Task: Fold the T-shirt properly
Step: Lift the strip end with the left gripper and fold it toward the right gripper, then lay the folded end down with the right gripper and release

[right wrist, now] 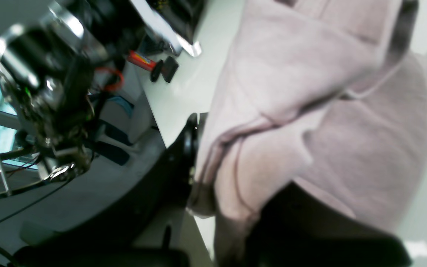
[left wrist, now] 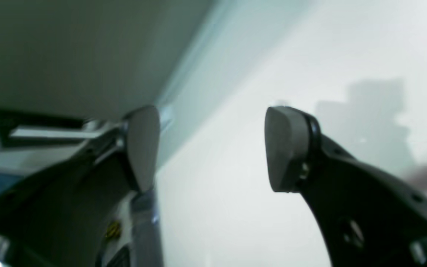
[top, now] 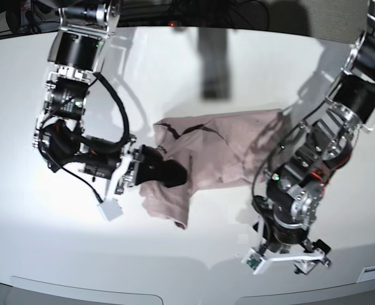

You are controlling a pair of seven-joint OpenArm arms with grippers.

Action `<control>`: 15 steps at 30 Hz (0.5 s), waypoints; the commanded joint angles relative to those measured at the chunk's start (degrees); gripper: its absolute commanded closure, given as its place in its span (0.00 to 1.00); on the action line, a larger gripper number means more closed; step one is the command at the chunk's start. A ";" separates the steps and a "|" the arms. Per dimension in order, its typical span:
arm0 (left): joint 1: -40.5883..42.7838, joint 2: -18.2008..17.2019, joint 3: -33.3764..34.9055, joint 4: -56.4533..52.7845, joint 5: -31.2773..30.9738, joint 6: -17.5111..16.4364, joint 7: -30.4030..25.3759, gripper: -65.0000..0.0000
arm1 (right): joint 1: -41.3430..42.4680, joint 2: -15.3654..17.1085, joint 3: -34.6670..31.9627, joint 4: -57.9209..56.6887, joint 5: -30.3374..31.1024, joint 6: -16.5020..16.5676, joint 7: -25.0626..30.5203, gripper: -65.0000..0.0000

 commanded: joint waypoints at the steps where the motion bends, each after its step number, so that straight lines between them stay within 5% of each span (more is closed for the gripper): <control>1: -1.64 -0.96 -0.37 0.98 0.83 0.70 -0.52 0.34 | 1.25 -0.96 -0.09 0.96 -0.04 0.25 0.90 1.00; 12: -1.75 -6.60 -0.37 1.14 0.63 0.68 1.55 0.34 | 1.22 -11.02 -13.60 0.96 -23.04 0.25 12.04 1.00; 15: -1.73 -6.58 -0.37 1.14 0.42 0.74 2.27 0.34 | 1.22 -11.57 -15.87 0.96 -30.21 0.25 14.64 1.00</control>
